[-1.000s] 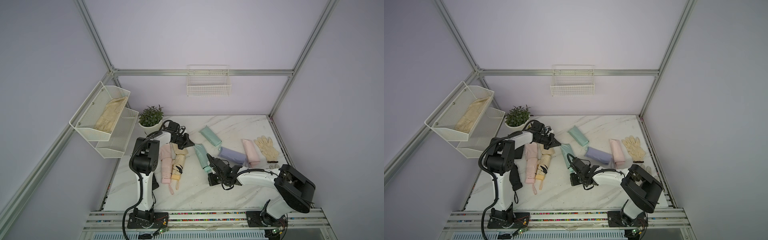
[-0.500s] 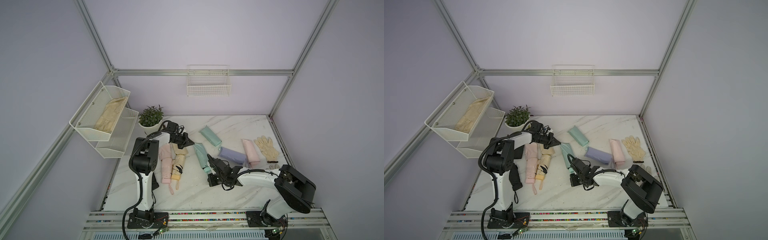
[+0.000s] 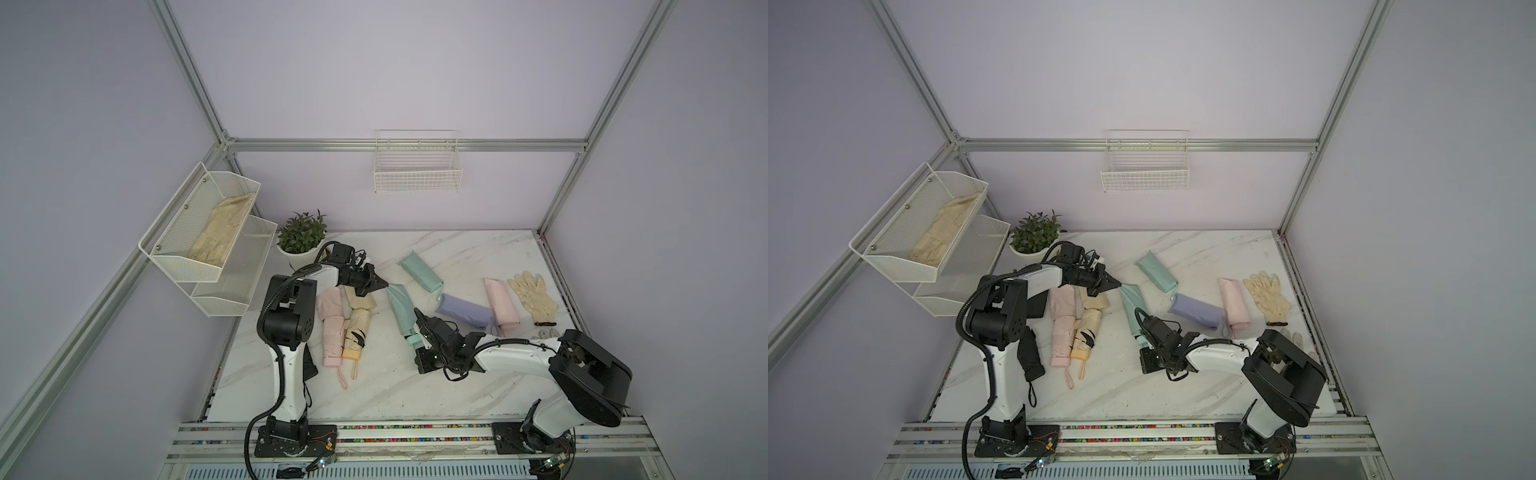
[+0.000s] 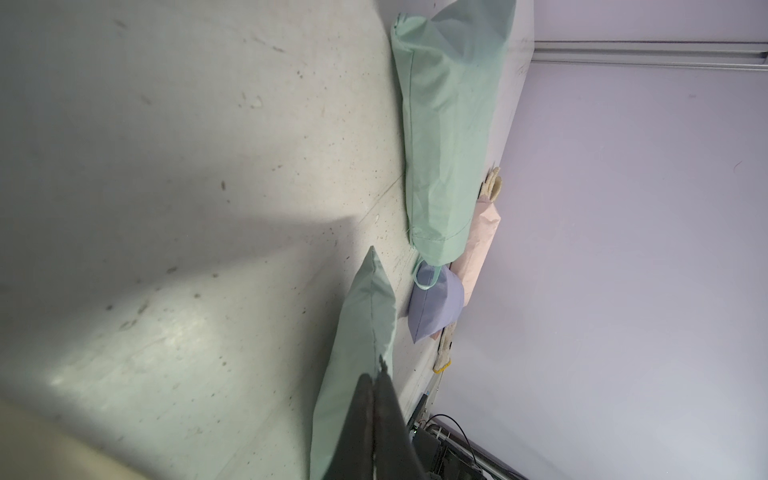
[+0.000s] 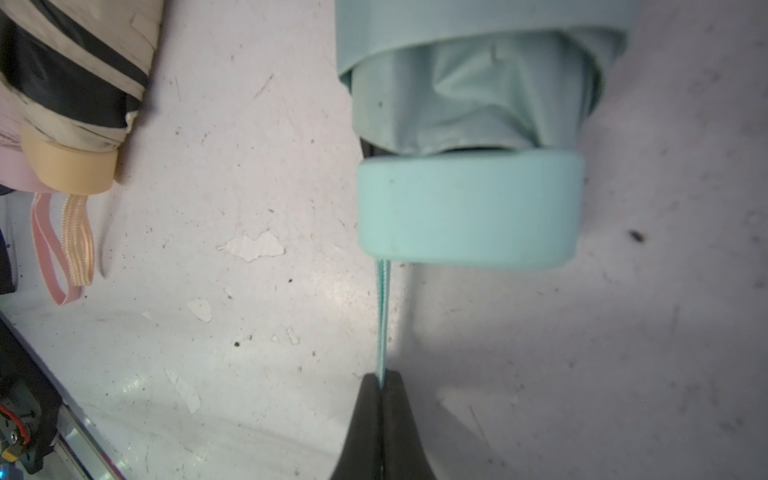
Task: Take umbrellas out of sleeves
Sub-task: Take out the umbrella from the umbrella sleeve.
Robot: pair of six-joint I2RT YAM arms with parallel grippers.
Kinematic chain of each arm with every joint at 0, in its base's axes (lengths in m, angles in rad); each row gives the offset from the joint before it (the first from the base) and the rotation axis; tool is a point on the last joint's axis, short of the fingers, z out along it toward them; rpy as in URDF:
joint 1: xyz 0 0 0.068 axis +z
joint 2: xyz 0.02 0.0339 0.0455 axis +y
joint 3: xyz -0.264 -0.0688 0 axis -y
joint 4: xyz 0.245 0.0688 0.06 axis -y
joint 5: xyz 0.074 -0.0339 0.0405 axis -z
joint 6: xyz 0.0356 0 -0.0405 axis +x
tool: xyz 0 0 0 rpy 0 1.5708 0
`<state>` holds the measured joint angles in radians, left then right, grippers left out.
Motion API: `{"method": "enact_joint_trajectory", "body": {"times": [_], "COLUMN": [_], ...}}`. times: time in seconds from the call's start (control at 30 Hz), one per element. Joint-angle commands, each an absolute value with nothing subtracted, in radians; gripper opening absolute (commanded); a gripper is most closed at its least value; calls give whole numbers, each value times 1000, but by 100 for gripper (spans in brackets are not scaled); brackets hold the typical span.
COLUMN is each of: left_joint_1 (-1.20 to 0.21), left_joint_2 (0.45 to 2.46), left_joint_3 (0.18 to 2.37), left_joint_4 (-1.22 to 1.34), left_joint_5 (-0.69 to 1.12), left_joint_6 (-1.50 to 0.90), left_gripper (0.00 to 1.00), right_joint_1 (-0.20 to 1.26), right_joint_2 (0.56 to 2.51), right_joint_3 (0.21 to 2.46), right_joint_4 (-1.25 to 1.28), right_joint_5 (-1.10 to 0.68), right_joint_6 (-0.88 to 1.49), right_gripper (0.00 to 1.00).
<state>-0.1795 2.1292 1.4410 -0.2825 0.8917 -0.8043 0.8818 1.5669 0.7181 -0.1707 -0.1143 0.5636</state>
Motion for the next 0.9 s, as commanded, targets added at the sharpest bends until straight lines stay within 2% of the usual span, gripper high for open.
{"method": "enact_joint_trajectory", "body": {"times": [0.0,0.87], "left_joint_1": [-155,-132], "left_joint_2": [2058,2047], "left_joint_3": [1419,1412], "left_joint_4": [-200,-187], "left_joint_5": [907,911], "left_joint_6": [-819,-824], "left_gripper": [0,0], "right_joint_1": [885,898], "right_joint_2": [1538,1500], "right_joint_3": [690,651], "right_joint_4": [-198,-163], "right_joint_5": [-140,-179], "right_joint_6": [560,580], "right_gripper": [0,0]}}
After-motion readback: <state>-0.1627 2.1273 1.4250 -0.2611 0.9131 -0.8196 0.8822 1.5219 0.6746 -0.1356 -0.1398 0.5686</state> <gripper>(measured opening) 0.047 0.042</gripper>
